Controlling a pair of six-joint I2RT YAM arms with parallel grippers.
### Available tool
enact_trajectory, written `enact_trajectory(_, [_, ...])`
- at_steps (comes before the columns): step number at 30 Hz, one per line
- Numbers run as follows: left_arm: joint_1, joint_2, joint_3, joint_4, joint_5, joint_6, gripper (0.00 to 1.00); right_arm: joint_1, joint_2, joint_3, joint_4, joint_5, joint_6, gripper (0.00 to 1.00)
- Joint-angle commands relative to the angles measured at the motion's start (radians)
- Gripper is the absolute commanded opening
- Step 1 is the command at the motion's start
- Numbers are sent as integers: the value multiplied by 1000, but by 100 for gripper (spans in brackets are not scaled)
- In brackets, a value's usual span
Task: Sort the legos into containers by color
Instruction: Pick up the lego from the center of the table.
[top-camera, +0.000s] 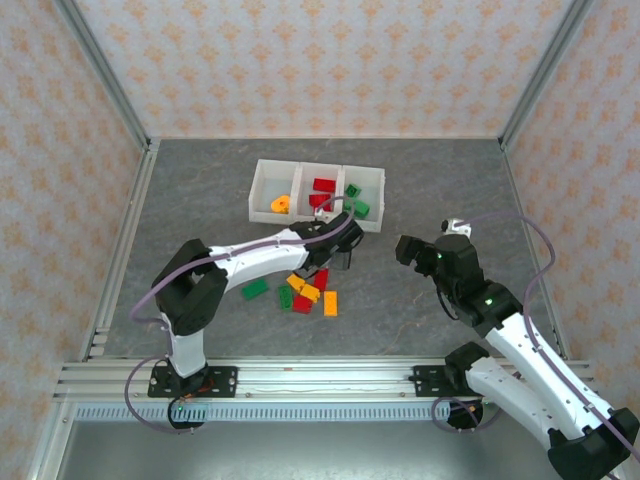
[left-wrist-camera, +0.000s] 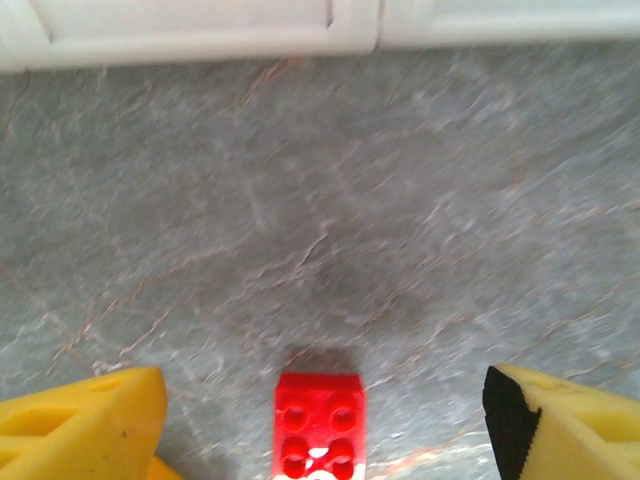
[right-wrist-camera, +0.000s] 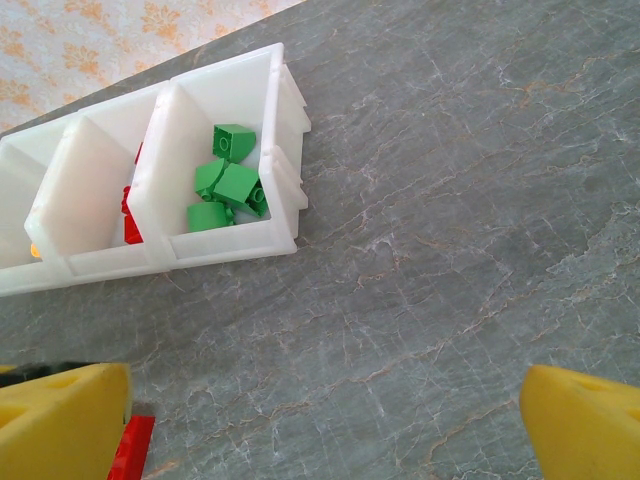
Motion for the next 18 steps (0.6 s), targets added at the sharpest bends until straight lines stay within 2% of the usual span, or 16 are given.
enact_trajectory(1, [-20, 25, -13, -79, -35, 7, 84, 1, -1, -8, 24, 25, 2, 100])
enact_trajectory(11, [-43, 121, -1, -103, -40, -11, 81, 1, -2, -8, 24, 22, 2, 100])
enact_trajectory(18, [-43, 146, -5, -84, -7, -10, 61, 1, -1, -8, 24, 22, 0, 100])
